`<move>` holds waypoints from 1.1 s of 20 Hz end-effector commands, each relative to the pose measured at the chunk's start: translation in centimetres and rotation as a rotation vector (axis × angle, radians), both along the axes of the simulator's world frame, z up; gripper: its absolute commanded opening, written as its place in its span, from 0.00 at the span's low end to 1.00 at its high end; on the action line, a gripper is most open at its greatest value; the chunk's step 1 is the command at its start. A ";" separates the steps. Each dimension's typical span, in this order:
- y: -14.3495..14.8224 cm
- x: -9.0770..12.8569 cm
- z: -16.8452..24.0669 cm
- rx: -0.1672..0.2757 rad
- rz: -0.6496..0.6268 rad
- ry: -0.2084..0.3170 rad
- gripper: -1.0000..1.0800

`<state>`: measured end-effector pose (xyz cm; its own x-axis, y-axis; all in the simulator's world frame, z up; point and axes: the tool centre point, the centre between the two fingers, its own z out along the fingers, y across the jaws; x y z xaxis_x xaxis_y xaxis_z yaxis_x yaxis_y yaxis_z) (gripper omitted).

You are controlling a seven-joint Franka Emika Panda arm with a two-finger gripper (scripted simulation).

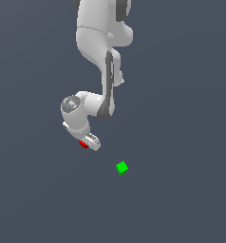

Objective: Stack the red cube on top of the green cube.

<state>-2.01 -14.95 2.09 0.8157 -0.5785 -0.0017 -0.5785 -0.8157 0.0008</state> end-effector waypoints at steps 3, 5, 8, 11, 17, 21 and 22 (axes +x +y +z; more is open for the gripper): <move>0.0 0.1 -0.1 0.000 0.000 -0.002 0.00; 0.0 0.1 -0.1 0.000 0.000 -0.002 0.00; 0.0 0.1 -0.1 0.000 0.000 -0.002 0.00; 0.1 0.1 -0.1 0.000 0.001 -0.001 0.00; 0.1 0.0 1.0 0.000 0.001 -0.001 0.00; 0.1 0.0 2.9 0.001 0.000 -0.002 0.00; 0.1 0.0 3.6 0.001 0.000 -0.002 0.00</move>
